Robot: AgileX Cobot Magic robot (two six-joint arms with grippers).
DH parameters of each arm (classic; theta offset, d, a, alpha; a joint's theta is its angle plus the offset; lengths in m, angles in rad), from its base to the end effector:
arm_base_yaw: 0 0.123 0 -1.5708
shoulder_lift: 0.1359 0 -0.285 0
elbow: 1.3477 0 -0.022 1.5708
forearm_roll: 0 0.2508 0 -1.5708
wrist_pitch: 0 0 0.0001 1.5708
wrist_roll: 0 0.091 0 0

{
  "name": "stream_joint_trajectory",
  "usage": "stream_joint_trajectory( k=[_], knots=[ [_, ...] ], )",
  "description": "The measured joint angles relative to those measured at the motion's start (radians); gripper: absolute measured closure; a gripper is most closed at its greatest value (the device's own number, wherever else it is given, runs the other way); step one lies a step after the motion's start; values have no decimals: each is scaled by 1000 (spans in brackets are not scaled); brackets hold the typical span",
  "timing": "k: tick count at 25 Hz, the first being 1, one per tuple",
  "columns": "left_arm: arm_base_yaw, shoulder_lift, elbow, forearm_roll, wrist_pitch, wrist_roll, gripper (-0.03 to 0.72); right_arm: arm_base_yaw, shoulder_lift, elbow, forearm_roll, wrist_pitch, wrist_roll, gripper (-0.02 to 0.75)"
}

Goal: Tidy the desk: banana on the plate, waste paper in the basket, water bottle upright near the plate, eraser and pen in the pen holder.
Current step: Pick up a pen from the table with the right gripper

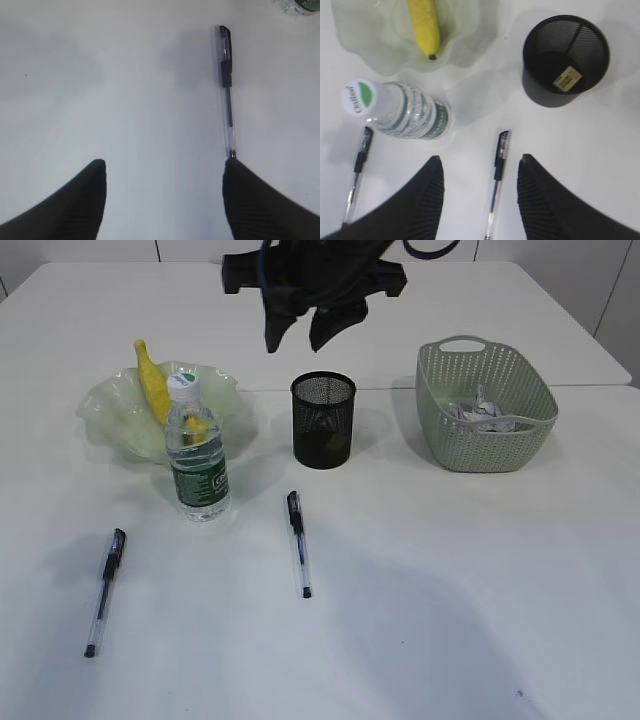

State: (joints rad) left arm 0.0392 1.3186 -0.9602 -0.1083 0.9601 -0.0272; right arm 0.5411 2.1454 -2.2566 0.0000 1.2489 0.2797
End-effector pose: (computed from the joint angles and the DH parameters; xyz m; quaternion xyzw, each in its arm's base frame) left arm 0.2449 0.0015 0.2747 -0.0558 0.9829 -0.0479 0.1690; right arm 0.4051 0.2434 0.3310 -0.1259 0.9581 0.1026 0.2359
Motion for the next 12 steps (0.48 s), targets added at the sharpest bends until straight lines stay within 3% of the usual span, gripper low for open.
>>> stream_joint_trajectory(
  k=[5, 12],
  knots=[
    [0, 0, 0, 0, 0, 0, 179, 66, 28, 0, 0, 0, 60, 379],
    [0, 0, 0, 0, 2, 0, 179, 81, 115, 12, 28, 0, 115, 379]
  ],
)
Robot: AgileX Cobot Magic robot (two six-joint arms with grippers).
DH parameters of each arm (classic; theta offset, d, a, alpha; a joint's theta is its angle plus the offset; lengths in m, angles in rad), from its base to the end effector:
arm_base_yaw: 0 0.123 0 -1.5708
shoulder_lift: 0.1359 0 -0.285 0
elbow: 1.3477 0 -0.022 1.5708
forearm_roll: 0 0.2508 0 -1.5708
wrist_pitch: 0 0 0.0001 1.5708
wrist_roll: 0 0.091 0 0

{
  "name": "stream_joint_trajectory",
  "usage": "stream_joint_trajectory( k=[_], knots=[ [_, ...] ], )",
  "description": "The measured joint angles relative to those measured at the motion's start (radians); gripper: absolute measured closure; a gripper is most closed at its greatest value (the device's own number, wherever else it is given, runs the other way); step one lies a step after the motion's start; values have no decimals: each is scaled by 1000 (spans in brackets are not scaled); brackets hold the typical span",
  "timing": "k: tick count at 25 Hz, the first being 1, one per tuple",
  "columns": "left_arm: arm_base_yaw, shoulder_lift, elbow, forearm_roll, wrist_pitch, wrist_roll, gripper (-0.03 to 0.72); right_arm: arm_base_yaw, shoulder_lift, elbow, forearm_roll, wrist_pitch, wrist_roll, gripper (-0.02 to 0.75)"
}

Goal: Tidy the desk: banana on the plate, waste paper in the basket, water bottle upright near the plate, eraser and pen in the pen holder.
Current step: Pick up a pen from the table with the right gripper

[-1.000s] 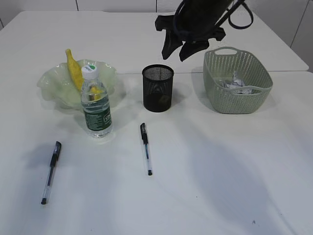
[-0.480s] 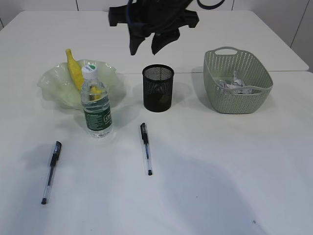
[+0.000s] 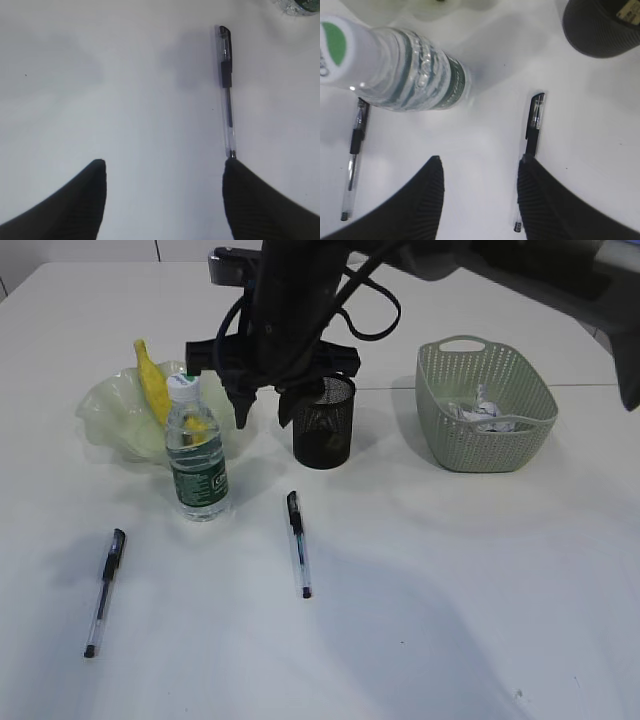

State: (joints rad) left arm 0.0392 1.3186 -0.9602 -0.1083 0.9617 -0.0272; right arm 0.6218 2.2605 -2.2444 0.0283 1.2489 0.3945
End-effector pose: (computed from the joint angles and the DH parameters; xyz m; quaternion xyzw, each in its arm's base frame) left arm 0.2448 0.0015 0.2746 -0.0557 0.9830 -0.0480 0.1682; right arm 0.3992 0.2891 0.2720 -0.1095 0.9745 0.1072 0.1637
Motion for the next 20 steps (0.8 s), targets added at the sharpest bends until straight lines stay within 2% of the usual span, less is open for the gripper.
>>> stream_joint_trajectory(
  k=[10, 20],
  knots=[
    [0, 0, 0, -3, 0, 0, 186, 0, 28, 217, -3, -4, 8, 379],
    [0, 0, 0, -6, -4, 0, 190, 0, 51, 260, -9, -12, 56, 379]
  ],
)
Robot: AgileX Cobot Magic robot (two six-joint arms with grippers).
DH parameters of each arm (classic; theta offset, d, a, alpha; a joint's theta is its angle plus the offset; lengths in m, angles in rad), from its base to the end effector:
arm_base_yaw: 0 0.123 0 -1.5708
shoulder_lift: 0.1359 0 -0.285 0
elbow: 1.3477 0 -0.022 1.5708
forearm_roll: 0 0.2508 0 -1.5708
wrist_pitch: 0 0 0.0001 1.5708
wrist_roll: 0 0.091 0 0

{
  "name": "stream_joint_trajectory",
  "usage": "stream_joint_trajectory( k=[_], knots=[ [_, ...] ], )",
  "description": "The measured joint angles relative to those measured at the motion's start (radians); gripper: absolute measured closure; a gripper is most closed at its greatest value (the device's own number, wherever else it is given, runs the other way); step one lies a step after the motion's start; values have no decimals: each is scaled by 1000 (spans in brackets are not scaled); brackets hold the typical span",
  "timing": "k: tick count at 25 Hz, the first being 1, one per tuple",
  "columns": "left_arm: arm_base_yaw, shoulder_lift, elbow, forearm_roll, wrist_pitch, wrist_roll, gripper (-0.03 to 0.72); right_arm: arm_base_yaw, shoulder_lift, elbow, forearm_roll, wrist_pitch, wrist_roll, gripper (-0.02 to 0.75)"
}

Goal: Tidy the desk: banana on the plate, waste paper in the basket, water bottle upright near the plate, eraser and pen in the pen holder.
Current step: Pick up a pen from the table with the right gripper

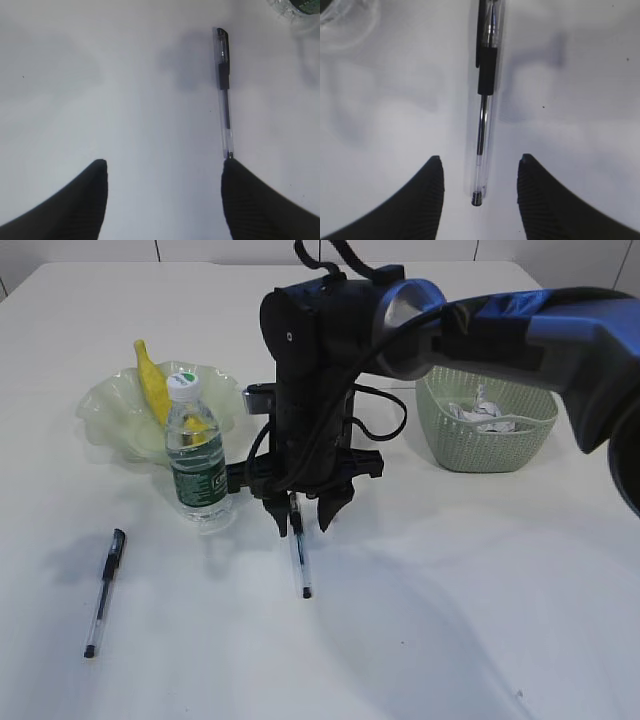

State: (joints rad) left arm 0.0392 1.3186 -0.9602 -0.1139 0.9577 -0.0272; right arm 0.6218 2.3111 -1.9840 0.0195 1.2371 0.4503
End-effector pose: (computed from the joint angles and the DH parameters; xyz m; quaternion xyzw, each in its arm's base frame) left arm 0.2451 0.0011 0.2748 -0.0570 0.9825 -0.0504 0.1701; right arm 0.3861 0.2788 0.1766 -0.0828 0.9954 0.0320 0.0355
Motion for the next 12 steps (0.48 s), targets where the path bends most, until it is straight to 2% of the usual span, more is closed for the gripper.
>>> stream_joint_trajectory(
  k=[12],
  knots=[
    [0, 0, 0, -4, -4, 0, 192, 0, 83, -18, -2, -20, 21, 379]
  ],
)
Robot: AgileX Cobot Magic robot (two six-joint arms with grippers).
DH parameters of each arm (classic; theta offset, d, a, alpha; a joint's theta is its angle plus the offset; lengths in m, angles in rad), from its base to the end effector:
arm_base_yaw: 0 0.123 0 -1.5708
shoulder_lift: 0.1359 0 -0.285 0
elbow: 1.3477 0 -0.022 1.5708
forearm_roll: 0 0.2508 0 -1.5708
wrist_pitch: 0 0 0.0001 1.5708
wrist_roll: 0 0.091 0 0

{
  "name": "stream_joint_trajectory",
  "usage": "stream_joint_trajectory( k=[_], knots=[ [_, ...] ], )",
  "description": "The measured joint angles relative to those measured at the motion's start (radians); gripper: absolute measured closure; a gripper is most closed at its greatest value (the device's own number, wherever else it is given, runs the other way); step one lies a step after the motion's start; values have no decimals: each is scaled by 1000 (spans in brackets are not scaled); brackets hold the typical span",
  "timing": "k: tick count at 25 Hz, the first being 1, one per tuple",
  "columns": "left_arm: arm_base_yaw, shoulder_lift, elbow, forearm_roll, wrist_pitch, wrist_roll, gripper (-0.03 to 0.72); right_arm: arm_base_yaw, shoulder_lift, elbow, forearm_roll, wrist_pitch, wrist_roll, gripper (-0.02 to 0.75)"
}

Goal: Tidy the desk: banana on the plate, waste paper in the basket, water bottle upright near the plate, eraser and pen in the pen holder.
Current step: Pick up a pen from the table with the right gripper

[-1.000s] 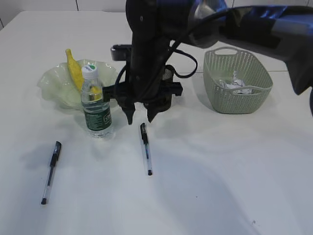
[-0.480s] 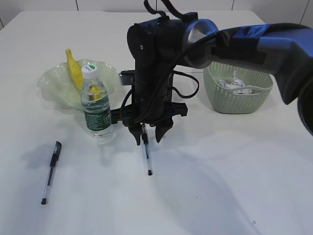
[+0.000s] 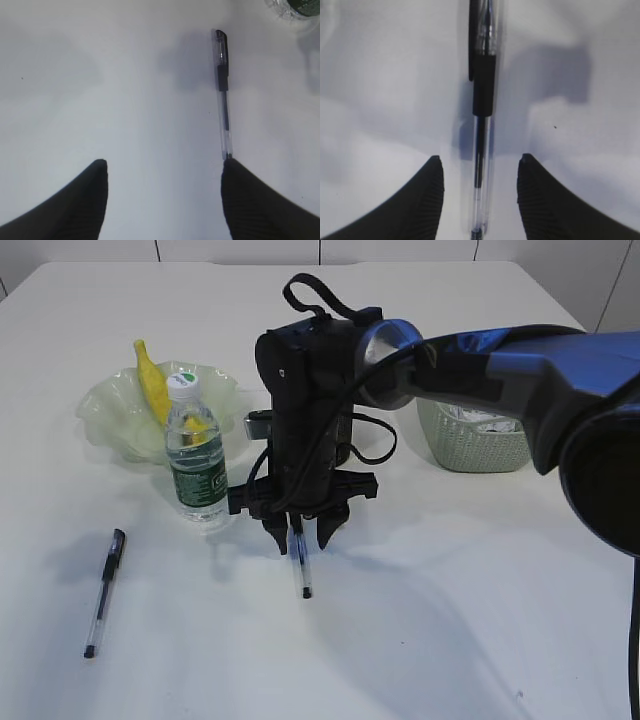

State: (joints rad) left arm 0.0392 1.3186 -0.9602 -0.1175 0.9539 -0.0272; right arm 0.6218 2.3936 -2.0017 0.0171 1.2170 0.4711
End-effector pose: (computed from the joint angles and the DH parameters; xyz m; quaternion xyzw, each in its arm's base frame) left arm 0.2455 0.0009 0.2749 -0.0579 0.9820 -0.0520 0.1720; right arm 0.3921 0.2828 0.1416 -0.0725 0.9970 0.0197 0.0168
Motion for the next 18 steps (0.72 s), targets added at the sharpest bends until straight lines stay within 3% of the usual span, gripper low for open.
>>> stream_joint_trajectory(
  k=[18],
  knots=[
    [0, 0, 0, -4, -19, 0, 204, -16, 12, -5, -7, -100, 29, 379]
  ],
)
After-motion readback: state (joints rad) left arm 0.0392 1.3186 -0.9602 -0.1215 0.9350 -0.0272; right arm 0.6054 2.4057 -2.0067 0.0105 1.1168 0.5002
